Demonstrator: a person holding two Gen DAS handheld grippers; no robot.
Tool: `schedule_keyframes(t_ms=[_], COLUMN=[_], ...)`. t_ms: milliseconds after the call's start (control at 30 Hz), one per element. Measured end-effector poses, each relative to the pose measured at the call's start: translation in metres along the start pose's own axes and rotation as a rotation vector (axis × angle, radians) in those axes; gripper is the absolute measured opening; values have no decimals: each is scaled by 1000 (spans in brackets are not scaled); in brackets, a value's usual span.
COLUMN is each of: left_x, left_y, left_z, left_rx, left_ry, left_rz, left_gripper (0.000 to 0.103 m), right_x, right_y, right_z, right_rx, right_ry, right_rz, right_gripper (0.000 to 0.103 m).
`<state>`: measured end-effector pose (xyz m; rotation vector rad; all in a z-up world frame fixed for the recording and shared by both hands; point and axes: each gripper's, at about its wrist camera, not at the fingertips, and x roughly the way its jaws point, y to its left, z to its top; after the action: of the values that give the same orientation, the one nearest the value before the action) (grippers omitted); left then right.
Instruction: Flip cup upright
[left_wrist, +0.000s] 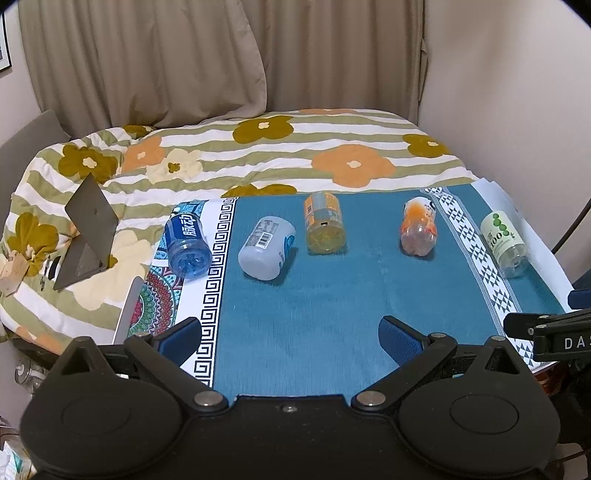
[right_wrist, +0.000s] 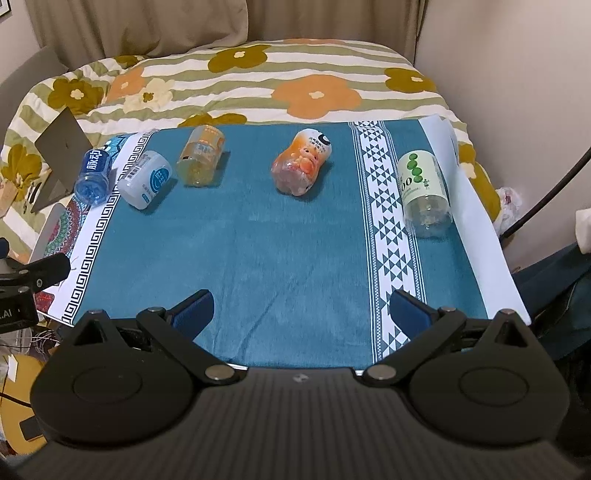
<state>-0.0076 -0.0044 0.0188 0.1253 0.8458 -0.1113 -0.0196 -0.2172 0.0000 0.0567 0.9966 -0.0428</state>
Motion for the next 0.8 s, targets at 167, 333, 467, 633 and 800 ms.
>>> schedule_keyframes(t_ms=[167, 333, 467, 633, 800], left_x=[-1, -1, 0, 2, 4], left_y=[0, 0, -1, 3, 3], left_z=[0, 1, 3, 3, 3], left_rx=[0, -5, -4, -6, -4], left_ry=[-1, -2, 3, 8, 12], left_rz=[-1, -2, -6, -8, -10], left_gripper=[103, 103, 103, 103, 103], right_x=[-3, -3, -2, -1, 0], right_y=[3, 5, 6, 8, 9], right_z=[3, 4, 4, 4, 4], right_rx=[-24, -23, -24, -27, -25], right_ry=[-21, -21, -16, -11, -7], right_rz=[-2, -4, -6, -9, -11], right_gripper=[103, 103, 103, 103, 103])
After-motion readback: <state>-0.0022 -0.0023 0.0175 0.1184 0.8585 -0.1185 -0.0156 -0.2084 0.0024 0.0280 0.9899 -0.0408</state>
